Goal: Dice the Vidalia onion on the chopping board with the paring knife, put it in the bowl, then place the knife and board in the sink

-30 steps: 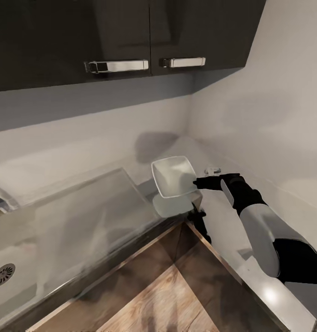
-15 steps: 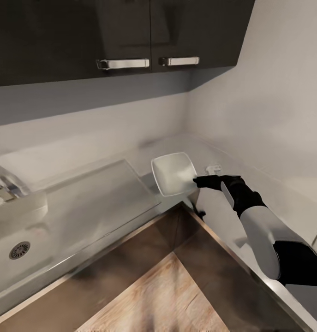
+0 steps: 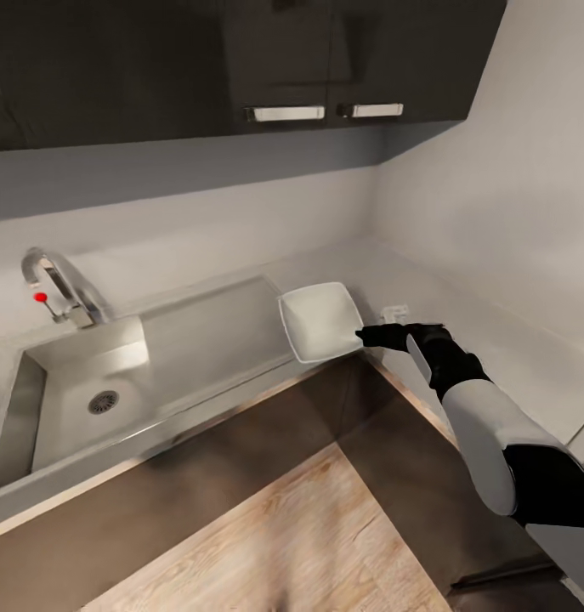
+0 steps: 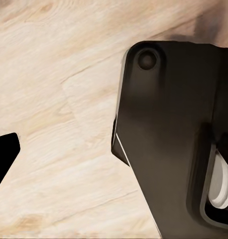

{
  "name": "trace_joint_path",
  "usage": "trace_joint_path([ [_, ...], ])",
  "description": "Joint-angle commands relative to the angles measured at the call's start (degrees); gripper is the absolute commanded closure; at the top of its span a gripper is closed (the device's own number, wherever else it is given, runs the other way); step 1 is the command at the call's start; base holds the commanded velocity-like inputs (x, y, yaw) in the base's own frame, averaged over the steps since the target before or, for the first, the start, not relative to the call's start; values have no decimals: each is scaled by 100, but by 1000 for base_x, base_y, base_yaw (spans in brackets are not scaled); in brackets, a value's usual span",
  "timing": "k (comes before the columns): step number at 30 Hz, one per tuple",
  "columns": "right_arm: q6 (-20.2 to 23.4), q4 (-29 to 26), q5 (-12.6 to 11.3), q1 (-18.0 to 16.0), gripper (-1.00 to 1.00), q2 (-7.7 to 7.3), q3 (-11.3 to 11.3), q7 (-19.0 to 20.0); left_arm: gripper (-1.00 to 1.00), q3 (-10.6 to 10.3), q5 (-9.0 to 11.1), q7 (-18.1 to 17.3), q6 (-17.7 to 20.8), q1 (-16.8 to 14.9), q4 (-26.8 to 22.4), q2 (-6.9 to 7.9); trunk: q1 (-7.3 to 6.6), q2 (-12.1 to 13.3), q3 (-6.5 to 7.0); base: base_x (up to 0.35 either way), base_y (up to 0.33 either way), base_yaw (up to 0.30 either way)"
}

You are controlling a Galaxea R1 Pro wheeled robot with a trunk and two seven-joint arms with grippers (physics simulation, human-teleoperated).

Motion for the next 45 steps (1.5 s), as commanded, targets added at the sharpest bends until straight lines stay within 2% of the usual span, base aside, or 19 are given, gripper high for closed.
trace_joint_path([
  [1, 25, -11, 47, -3, 100, 1, -24, 45, -100, -8, 33, 1, -8, 1, -8, 0, 0, -11, -10, -324, 89, 249],
  [11, 26, -10, 39, -3, 100, 2, -24, 45, -100, -8, 33, -1, -8, -1, -5, 0, 0, -11, 3, -314, 129, 229],
  [36, 26, -3, 46, -2, 100, -8, -24, 41, -100, -8, 37, 0, -6, -1, -5, 0, 0, -11, 226, -243, 212, 8],
  [45, 26, 6, 46, -3, 100, 10, -23, 33, -100, -8, 35, 3, -8, 1, -5, 0, 0, -11, 299, -244, 219, 146],
])
